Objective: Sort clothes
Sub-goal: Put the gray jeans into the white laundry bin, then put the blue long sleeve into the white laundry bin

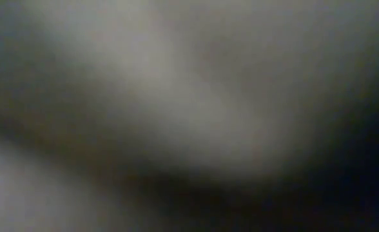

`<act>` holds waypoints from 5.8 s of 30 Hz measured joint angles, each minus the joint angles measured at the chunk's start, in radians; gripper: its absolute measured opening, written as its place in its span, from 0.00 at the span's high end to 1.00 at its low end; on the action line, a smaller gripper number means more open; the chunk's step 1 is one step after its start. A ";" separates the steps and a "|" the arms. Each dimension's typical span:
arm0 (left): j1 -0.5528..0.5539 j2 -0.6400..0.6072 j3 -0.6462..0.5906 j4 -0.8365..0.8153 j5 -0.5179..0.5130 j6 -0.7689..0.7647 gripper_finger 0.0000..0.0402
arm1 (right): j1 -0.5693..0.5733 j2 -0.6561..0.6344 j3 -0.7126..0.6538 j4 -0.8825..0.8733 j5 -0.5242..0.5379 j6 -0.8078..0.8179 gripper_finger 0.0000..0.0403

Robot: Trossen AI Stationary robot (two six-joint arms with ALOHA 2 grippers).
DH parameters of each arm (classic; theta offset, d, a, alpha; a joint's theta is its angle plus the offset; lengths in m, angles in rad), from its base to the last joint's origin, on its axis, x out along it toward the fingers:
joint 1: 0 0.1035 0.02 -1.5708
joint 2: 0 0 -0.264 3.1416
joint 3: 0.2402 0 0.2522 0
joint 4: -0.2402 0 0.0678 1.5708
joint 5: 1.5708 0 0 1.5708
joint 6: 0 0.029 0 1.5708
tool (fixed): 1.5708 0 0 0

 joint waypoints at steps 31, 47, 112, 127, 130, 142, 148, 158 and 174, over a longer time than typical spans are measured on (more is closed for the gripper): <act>0.164 0.474 0.063 -0.370 0.166 -0.124 0.59 | 0.003 -0.194 0.000 -0.232 0.046 0.081 0.48; 0.189 0.318 0.102 -0.377 0.165 -0.079 0.59 | 0.003 -0.194 0.000 -0.235 0.045 0.103 0.48; 0.059 0.072 0.020 -0.153 0.330 -0.055 0.59 | -0.164 -0.211 -1.506 0.613 0.086 0.484 0.48; 0.059 0.072 0.021 -0.102 0.330 -0.056 0.59 | -0.164 -0.221 -1.676 0.816 0.062 0.538 0.48; 0.059 0.072 0.021 -0.101 0.330 -0.056 0.59 | -0.164 -0.222 -1.694 0.830 0.059 0.552 0.48; 0.059 0.072 0.021 -0.101 0.330 -0.072 0.59 | -0.162 -0.258 -1.650 0.795 0.042 0.540 0.48; 0.059 0.072 0.021 -0.104 0.331 -0.067 0.59 | -0.147 -0.398 -1.550 0.700 0.078 0.512 0.48; 0.052 0.072 0.021 -0.103 0.335 -0.047 0.59 | 0.077 -0.648 -1.472 0.372 0.060 0.756 0.48; 0.053 0.072 0.021 -0.078 0.337 -0.003 0.59 | 0.675 -0.618 -1.471 0.375 0.121 1.265 0.48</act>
